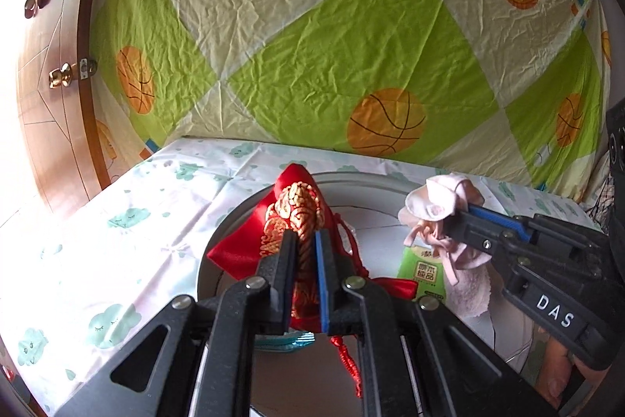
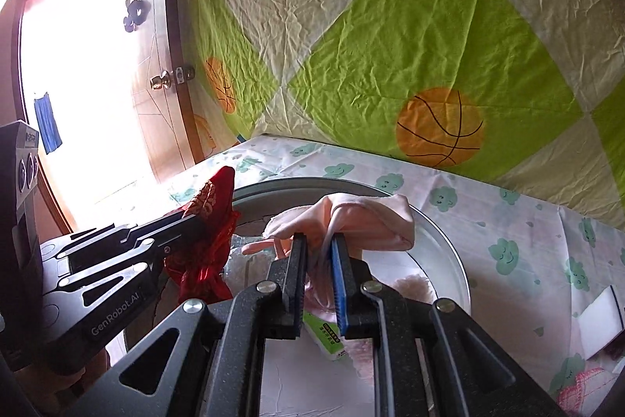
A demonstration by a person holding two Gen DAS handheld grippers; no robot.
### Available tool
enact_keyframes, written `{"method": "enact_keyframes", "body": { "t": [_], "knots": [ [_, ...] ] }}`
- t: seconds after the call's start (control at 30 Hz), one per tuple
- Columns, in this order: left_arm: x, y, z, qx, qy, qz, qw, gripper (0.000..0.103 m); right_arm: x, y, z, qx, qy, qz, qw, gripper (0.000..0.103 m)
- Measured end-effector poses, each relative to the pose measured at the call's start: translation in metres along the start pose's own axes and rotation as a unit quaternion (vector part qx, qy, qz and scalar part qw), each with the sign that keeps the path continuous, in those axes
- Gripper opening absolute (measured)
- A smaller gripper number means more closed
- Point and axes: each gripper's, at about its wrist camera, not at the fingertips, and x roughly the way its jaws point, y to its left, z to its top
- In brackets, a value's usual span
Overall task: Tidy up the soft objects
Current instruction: 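Open the left tool over the tin while the right tool releases the pink cloth inside, then grasp the white pink-edged towel with the left tool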
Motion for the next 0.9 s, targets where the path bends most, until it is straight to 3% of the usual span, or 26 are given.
{"method": "enact_keyframes", "body": {
  "t": [0.1,0.17,0.2,0.23,0.3,0.5,0.57,0.63,0.8,0.9],
  "knots": [
    [0.003,0.002,-0.001,0.001,0.005,0.002,1.0000,0.013,0.004,0.001,-0.002,0.001,0.008,0.003,1.000,0.015],
    [0.005,0.002,-0.002,0.004,0.009,0.005,0.9999,0.016,0.004,0.000,-0.001,0.003,0.007,0.000,1.000,0.023],
    [0.006,0.002,-0.002,0.004,0.012,0.008,0.9999,0.023,0.002,-0.001,-0.001,0.004,0.005,-0.002,1.000,0.038],
    [0.006,0.003,-0.003,0.003,0.012,0.008,0.9999,0.040,0.000,-0.002,-0.001,0.007,0.002,-0.002,1.000,0.060],
    [0.005,0.003,-0.003,0.000,0.011,0.012,0.9999,0.067,-0.009,-0.005,0.000,0.014,-0.011,0.001,1.000,0.078],
    [-0.007,0.002,-0.003,-0.006,-0.009,0.031,0.9995,0.070,-0.039,-0.015,-0.004,0.020,-0.026,-0.016,0.999,0.078],
    [-0.011,-0.003,-0.003,-0.006,-0.009,0.031,0.9995,0.076,-0.054,-0.022,-0.011,0.022,-0.030,-0.021,0.999,0.078],
    [-0.019,-0.009,-0.004,-0.005,-0.015,0.024,0.9996,0.084,-0.067,-0.032,-0.019,0.021,-0.031,-0.035,0.999,0.078],
    [-0.037,-0.037,-0.003,0.009,-0.035,0.002,0.9993,0.085,-0.102,-0.066,-0.040,0.041,-0.030,-0.068,0.996,0.079],
    [-0.043,-0.061,-0.004,0.019,-0.035,-0.021,0.9990,0.093,-0.123,-0.087,-0.051,0.056,-0.030,-0.092,0.994,0.079]
  ]
}}
